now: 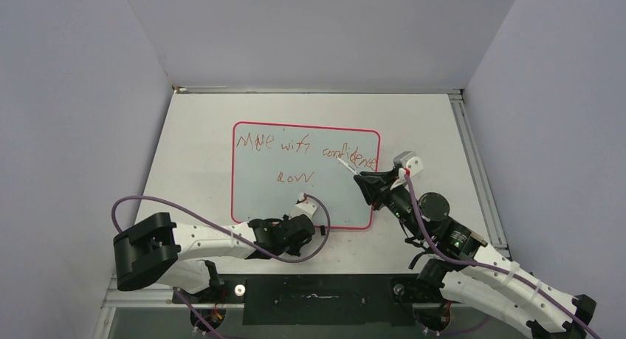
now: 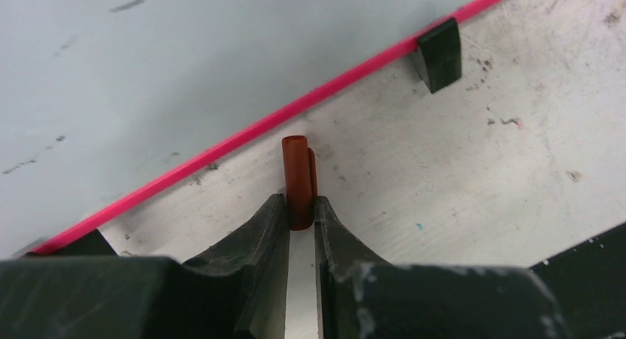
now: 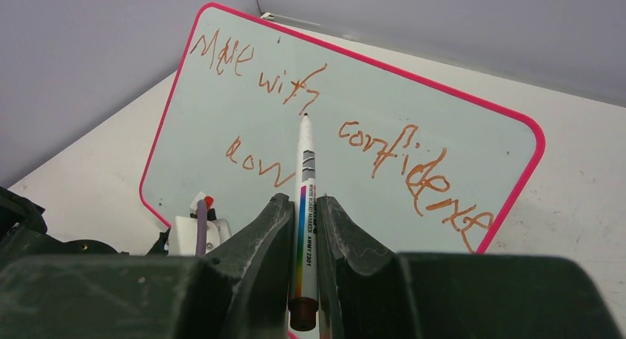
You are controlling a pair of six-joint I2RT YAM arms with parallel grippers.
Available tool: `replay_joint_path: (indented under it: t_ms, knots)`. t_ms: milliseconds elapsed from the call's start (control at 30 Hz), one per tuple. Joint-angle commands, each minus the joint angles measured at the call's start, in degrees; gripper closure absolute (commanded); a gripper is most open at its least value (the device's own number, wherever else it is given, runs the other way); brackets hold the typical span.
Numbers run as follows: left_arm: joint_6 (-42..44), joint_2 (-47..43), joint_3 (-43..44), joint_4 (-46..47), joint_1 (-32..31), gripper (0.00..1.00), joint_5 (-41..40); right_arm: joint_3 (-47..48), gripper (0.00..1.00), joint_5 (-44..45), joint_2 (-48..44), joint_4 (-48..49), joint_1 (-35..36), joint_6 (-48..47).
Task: Write a sentence on the whiteboard
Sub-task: Close the whiteboard marker at the center of the board.
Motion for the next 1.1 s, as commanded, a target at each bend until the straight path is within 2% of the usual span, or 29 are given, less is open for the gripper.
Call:
replay_joint_path:
  t_ms: [0,167,367,467,567,600,667,733,933,1067]
  knots:
    - [0.8,-1.5,0.4,-2.1,-2.1,1.00,2.8,2.5,0.94,-0.3,-0.1,-1.7,-0.3,0.0]
    - [5.5,-8.3,0.5,-1.0,-2.6,1.00,10.0,7.9,0.95,-7.3,2.5,-9.1,-0.3,-0.5]
    - [9.8,-19.6,1.7,0.6,-0.9,1.00,22.9,15.1,0.95,-19.1,10.9,-18.8,-2.4,-0.6]
    - [14.1,-24.2,4.6,1.1,3.3,1.00,29.4,18.0,0.95,-27.0,12.8,-20.8,-7.1,-0.4]
    - [21.4,-25.1,8.3,-2.5,8.7,1.00,34.4,21.0,0.95,-40.3,15.6,-22.9,-15.9,-0.3]
    - [24.7,-25.1,9.4,-4.4,9.3,1.00,34.1,21.5,0.95,-45.3,16.4,-23.1,-19.4,-0.2]
    - [30.3,-25.2,11.0,-7.9,9.5,1.00,28.7,22.1,0.95,-57.4,18.0,-22.6,-27.5,0.8]
    - [34.2,-26.2,10.7,-9.2,9.6,1.00,25.9,22.3,0.95,-69.4,20.3,-22.1,-32.7,2.5]
    - [39.8,-32.5,6.8,-8.8,9.6,1.00,26.1,21.2,0.95,-79.9,24.0,-21.6,-33.3,5.2]
    - [40.0,-32.9,6.5,-7.9,9.5,1.00,28.6,21.3,0.95,-81.4,26.3,-25.4,-31.1,3.0]
